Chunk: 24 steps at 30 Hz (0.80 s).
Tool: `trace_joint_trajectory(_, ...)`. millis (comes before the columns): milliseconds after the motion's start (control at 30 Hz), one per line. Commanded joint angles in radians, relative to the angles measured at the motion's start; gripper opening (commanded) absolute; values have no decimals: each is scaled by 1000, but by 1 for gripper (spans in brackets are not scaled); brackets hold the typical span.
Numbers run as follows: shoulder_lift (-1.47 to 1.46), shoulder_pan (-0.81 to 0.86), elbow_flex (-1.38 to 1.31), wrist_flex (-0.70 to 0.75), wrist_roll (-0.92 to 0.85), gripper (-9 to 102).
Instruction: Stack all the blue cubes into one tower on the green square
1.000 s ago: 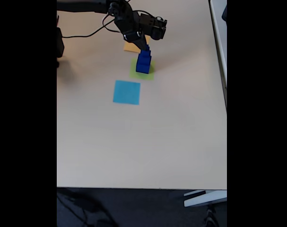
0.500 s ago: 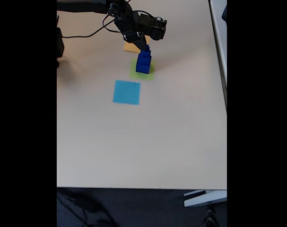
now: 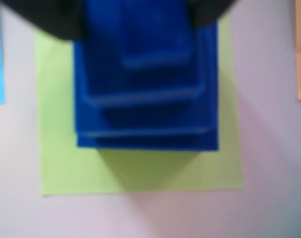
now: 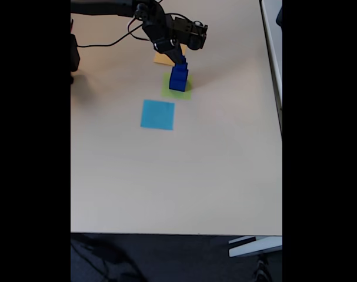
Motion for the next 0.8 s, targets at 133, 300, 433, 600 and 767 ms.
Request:
trace_joint_trajectory(133,41,-12,-28,-21,-2,12)
trace_joint_trajectory(300,52,-18,-51,-28,-12,13)
trace_joint_trajectory(433,61,-21,-103,-28,-48,13)
trace_joint_trajectory(600,80,-17,-196,9,-115,12)
trace_joint_trajectory(767,100,-3,-299,9,-268,5)
